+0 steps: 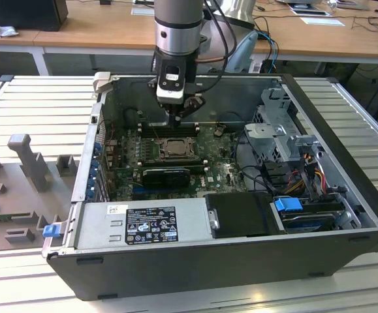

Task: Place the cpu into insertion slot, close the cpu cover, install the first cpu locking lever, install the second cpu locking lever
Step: 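Install the first cpu locking lever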

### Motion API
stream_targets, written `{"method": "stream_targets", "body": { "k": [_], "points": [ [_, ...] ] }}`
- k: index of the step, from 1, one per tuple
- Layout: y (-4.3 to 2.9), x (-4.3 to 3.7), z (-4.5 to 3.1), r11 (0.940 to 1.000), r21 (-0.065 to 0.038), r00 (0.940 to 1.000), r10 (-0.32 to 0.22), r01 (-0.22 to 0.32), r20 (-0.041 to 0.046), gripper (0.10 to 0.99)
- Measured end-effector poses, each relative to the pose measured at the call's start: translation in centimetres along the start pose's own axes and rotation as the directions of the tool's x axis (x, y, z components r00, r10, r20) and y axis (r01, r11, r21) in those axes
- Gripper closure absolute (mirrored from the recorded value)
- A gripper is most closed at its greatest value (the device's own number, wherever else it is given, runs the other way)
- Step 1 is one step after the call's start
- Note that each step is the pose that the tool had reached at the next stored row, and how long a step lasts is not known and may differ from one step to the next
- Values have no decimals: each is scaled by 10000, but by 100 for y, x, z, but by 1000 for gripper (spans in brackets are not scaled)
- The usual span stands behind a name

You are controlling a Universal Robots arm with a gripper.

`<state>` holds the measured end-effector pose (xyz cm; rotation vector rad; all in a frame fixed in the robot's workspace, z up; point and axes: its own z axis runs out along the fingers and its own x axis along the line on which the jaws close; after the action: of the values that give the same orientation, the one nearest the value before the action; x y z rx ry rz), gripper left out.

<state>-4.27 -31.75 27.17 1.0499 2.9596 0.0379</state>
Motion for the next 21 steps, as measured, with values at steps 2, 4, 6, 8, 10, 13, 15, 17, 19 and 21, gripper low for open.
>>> {"method": "stream_targets", "body": {
  "k": [2,4,6,8,10,13,15,17,19,21],
  "points": [
    [0,0,0,9993,2,9993,-373,373,-8,980],
    [0,0,2,9970,4,9970,-773,773,-18,980],
    [0,0,4,9939,5,9939,-1102,1102,-26,980],
    [-1,1,5,9875,9,9875,-1576,1576,-38,980],
    [-1,1,5,9751,10,9751,-2218,2218,-53,980],
    [-1,1,6,9554,11,9554,-2952,2952,-71,980],
    [0,1,6,9391,10,9390,-3437,3437,-84,980],
    [-1,1,12,9139,6,9139,-4058,4059,-100,980],
    [-1,1,17,8932,7,8932,-4496,4497,-111,980],
    [-1,1,21,8700,5,8700,-4929,4930,-119,980]
  ]
}}
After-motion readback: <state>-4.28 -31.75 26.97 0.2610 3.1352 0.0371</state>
